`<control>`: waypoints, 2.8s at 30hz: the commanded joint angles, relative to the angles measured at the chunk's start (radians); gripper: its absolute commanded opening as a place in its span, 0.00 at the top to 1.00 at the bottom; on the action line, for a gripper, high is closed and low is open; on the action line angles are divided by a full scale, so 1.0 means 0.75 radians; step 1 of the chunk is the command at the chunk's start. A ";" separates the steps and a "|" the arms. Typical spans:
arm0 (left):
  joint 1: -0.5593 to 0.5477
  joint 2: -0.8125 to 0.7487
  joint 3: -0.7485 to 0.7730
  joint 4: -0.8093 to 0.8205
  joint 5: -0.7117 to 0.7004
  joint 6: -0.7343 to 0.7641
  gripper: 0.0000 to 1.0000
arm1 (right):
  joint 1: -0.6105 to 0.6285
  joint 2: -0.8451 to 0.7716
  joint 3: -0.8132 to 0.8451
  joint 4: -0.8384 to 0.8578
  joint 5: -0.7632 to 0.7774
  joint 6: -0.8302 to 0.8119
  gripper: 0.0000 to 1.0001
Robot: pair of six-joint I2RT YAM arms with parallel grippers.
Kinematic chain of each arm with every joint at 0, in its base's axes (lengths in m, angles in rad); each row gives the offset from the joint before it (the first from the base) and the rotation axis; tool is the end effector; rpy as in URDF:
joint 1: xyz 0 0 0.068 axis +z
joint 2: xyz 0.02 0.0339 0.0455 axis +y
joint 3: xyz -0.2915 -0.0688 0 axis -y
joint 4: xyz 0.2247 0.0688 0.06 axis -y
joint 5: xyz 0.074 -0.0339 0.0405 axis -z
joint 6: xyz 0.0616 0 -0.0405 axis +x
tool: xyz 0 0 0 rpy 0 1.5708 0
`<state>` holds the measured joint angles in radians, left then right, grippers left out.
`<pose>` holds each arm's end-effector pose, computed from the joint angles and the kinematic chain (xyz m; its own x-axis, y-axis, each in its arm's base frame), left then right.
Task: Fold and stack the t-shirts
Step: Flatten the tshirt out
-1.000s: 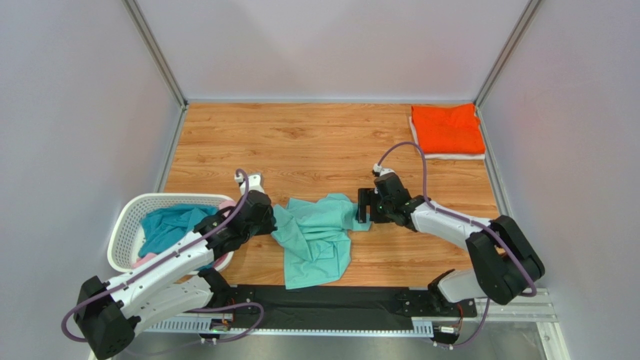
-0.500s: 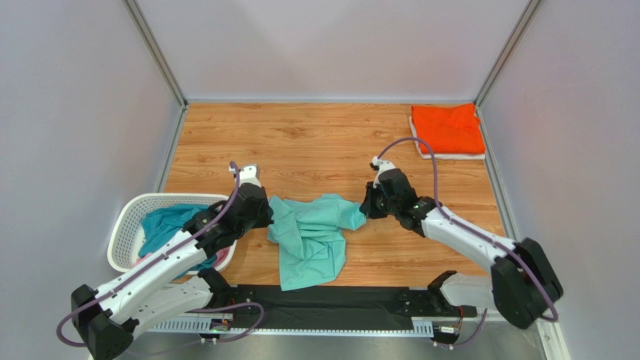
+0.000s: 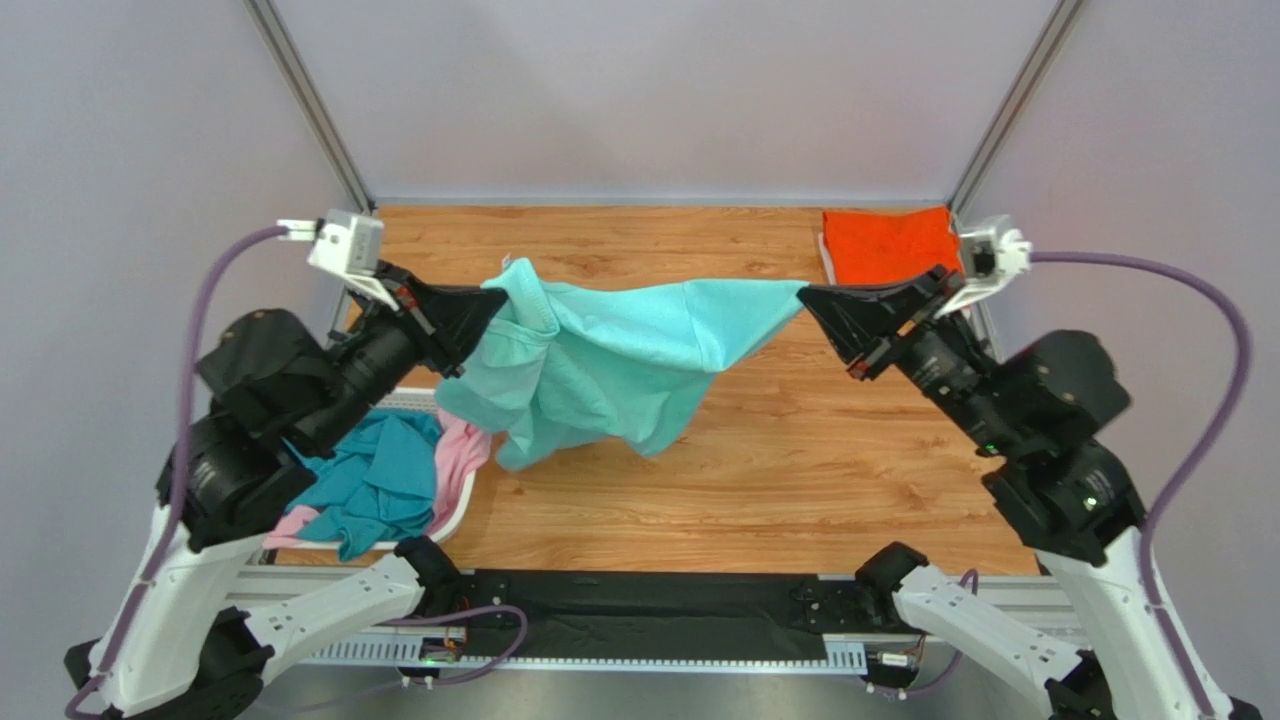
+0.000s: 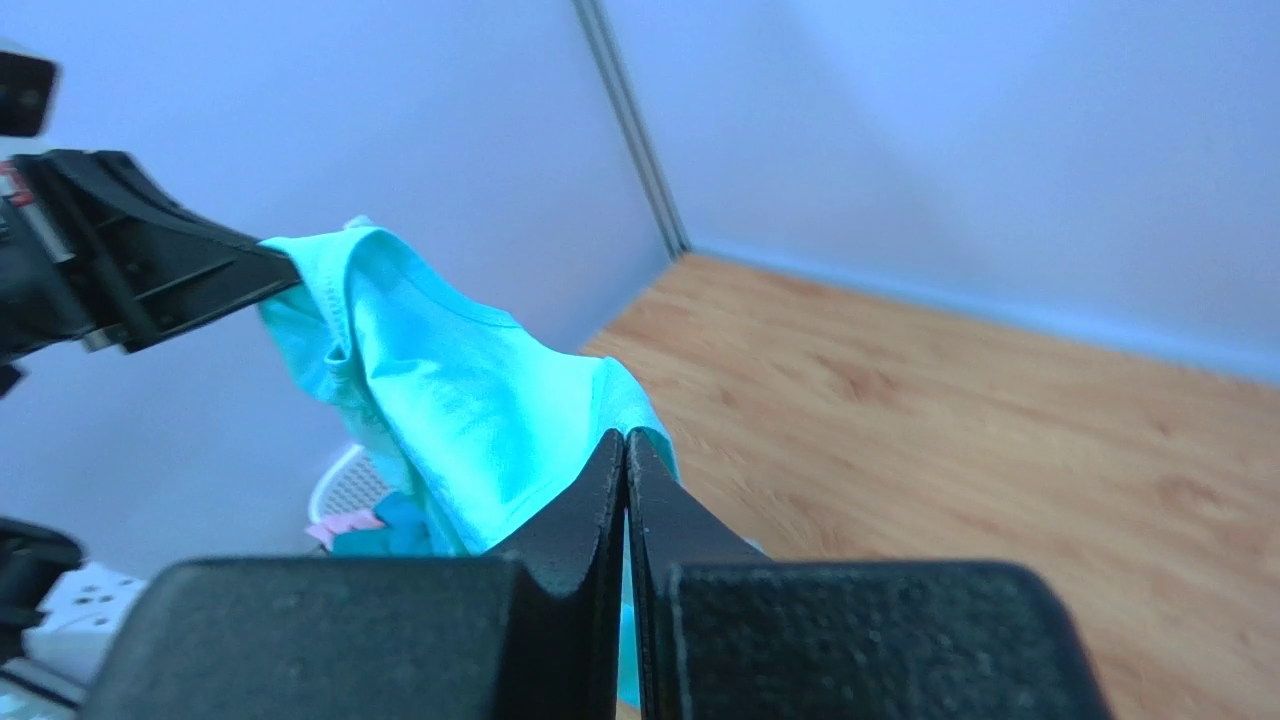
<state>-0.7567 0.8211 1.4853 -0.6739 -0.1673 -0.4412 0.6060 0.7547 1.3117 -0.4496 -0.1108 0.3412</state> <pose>0.0769 -0.0585 0.5113 -0.2437 -0.3489 -0.9049 0.4996 0.7545 -0.4255 0.0792 0.0632 0.4974 -0.1366 0.3099 -0.9409 -0.6481 0.6904 0.3215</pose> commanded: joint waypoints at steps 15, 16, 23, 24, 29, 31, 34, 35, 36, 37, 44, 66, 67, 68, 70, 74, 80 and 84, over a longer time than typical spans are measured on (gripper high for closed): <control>0.007 0.220 0.235 -0.042 -0.120 0.236 1.00 | 0.000 0.163 0.274 -0.219 0.198 -0.140 1.00; 0.015 0.261 0.241 -0.036 -0.195 0.265 1.00 | -0.004 0.194 0.280 -0.221 0.290 -0.156 1.00; 0.380 0.788 0.595 -0.022 0.049 0.285 1.00 | -0.367 0.555 0.462 -0.121 0.169 -0.169 1.00; 0.397 0.840 0.672 -0.024 0.096 0.302 1.00 | -0.388 0.589 0.503 -0.104 0.103 -0.165 1.00; 0.412 1.030 1.156 -0.085 0.286 0.416 1.00 | -0.413 0.714 0.809 -0.086 0.052 -0.228 1.00; 0.412 1.012 1.178 -0.077 0.337 0.429 1.00 | -0.413 0.702 0.836 -0.108 0.058 -0.240 1.00; 0.412 0.871 0.982 -0.014 0.447 0.427 1.00 | -0.411 0.606 0.722 -0.125 0.060 -0.242 1.00; 0.412 0.769 0.779 0.049 0.478 0.439 1.00 | -0.413 0.526 0.661 -0.129 0.062 -0.222 1.00; 0.412 0.708 0.657 0.092 0.491 0.429 1.00 | -0.413 0.481 0.515 -0.133 0.060 -0.216 1.00; 0.412 0.652 0.533 0.133 0.527 0.417 1.00 | -0.417 0.436 0.436 -0.157 0.050 -0.208 1.00; 0.391 0.192 -0.774 0.530 0.773 0.081 0.86 | -0.415 -0.100 -0.486 -0.286 0.146 0.130 0.95; 0.209 0.371 -0.856 0.128 0.046 -0.297 0.00 | -0.352 -0.029 -0.757 -0.329 0.115 0.287 0.00; 0.217 0.414 -0.762 0.032 0.005 -0.316 0.00 | -0.328 0.026 -0.759 -0.313 0.141 0.296 0.00; 0.223 0.502 -0.721 -0.001 -0.030 -0.328 0.00 | -0.275 0.051 -0.761 -0.293 0.146 0.304 0.00; 0.244 0.614 -0.637 -0.012 -0.076 -0.324 0.00 | -0.181 0.129 -0.771 -0.219 0.207 0.332 0.00; 0.285 0.811 -0.530 0.076 -0.031 -0.265 0.00 | -0.043 0.314 -0.784 -0.057 0.197 0.377 0.00; 0.379 1.118 -0.389 0.132 0.151 -0.238 0.00 | 0.031 0.703 -0.677 0.090 0.189 0.429 0.00; 0.381 1.214 -0.424 0.164 0.249 -0.254 0.00 | 0.020 0.948 -0.587 0.082 0.256 0.412 0.00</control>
<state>-0.4679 1.7119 1.1713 -0.5655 -0.0681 -0.6395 0.6250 1.3945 0.7940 -0.4557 0.0292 0.6361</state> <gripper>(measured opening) 0.995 0.998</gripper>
